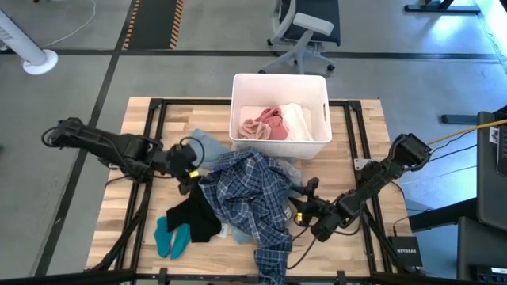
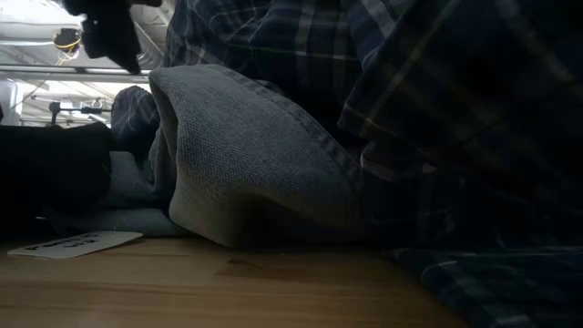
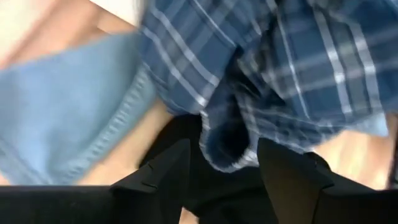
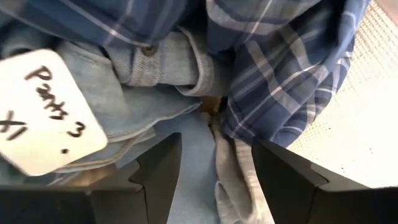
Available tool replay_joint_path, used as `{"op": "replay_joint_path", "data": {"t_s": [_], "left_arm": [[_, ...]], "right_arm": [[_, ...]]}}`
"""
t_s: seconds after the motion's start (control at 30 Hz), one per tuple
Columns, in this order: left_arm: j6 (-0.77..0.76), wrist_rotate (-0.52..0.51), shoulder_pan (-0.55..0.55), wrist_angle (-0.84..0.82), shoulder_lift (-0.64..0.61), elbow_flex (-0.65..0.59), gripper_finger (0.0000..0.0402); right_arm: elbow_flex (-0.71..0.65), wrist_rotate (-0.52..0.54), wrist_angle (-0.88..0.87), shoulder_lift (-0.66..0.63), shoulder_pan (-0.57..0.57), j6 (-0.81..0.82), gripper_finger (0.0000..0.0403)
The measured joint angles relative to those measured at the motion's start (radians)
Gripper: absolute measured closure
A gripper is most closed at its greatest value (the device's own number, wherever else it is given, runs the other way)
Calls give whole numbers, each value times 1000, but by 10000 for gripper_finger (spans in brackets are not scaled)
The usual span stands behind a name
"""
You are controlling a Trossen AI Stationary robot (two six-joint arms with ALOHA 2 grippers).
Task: Sort clothes
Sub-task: Put the black shorts into the white laundry bin
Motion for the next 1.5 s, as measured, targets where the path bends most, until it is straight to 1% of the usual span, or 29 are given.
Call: {"op": "replay_joint_path", "data": {"t_s": [0.1, 0.3, 0.43, 0.5, 0.6, 0.83, 1.07, 1.2, 1.4, 1.5], "left_arm": [[-59, 1, -77, 38, 24, -37, 219], [-184, 1, -230, 51, 98, -109, 219], [-195, 1, -295, 191, 147, -167, 219], [-183, 1, -312, 231, 178, -190, 219], [-152, -11, -323, 237, 230, -207, 219], [-37, -92, -322, 268, 348, -207, 219], [-16, -89, -322, 335, 401, -207, 223], [-9, -86, -322, 358, 402, -207, 257], [3, -46, -322, 364, 402, -207, 341], [18, 8, -322, 365, 402, -207, 384]], "right_arm": [[0, 16, 5, 0, 1, -21, 188], [0, 19, 8, 0, 3, -41, 188], [0, 20, 8, 0, 3, -42, 188], [0, 33, 8, 0, 3, -42, 188], [0, 49, 8, 0, 3, -43, 188], [0, 54, 8, 0, 3, -43, 188], [0, 54, 8, 0, 3, -44, 188], [0, 54, 8, 0, 3, -44, 188], [0, 55, 8, 0, 3, -44, 188], [0, 62, 7, 0, 3, -44, 188]]}}
